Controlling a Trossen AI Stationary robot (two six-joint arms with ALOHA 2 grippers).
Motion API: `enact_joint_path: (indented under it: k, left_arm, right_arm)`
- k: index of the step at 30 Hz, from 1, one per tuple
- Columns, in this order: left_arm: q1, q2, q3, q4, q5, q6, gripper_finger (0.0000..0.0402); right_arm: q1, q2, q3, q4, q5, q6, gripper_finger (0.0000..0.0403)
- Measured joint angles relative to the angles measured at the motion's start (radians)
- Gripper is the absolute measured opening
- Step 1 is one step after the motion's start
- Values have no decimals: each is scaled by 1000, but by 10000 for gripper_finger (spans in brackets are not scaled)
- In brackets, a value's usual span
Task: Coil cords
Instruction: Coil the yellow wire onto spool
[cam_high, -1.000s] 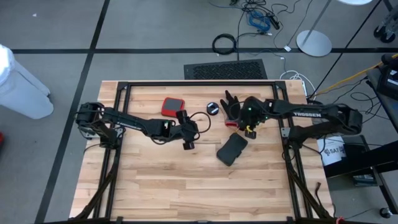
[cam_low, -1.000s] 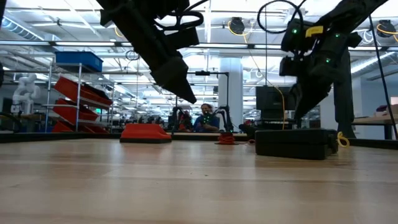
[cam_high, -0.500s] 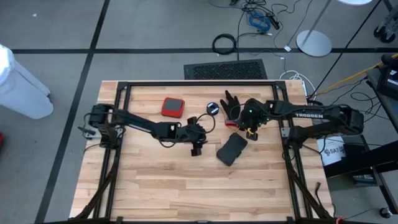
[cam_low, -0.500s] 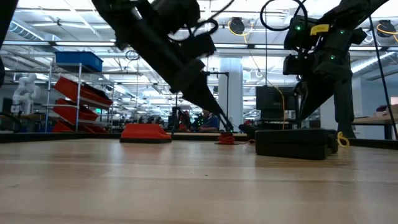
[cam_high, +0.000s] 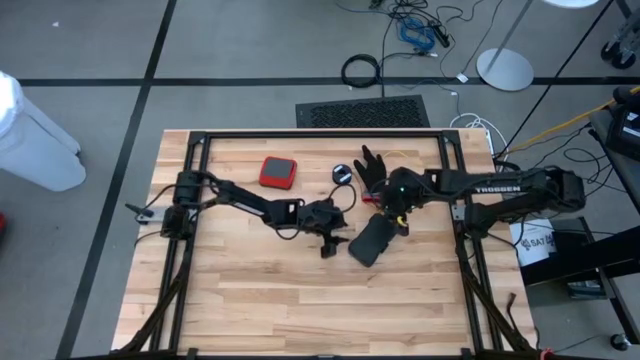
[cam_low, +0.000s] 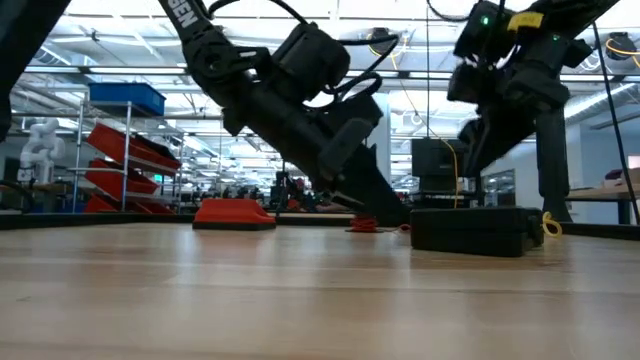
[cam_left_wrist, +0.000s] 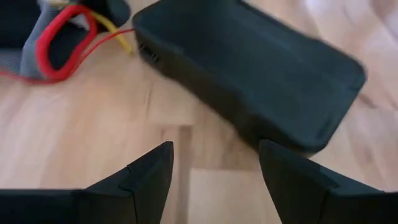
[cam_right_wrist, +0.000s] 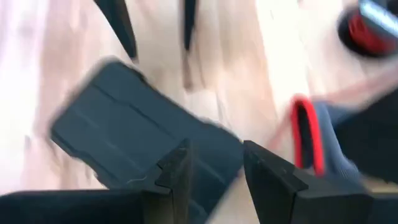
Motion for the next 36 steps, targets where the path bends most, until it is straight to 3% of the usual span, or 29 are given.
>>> enact_joint_path:
  k: [9, 18, 24, 28, 36]
  left_arm:
    - [-34, -39, 10, -85, 2, 14, 244]
    - [-49, -181, 9, -427, -131, 80, 244]
    - [-63, -306, 8, -609, -252, 89, 244]
    - [-65, -367, 8, -677, -274, 85, 244]
    - [-78, -405, 8, -737, -288, 78, 244]
  right_arm:
    - [131, 48, 0, 226, -27, 100, 130]
    - [177, 219, 2, 377, 43, 137, 130]
    - [169, 318, 36, 366, 65, 142, 130]
    - [169, 386, 57, 333, 59, 168, 130]
    - [173, 346, 76, 59, -32, 198, 130]
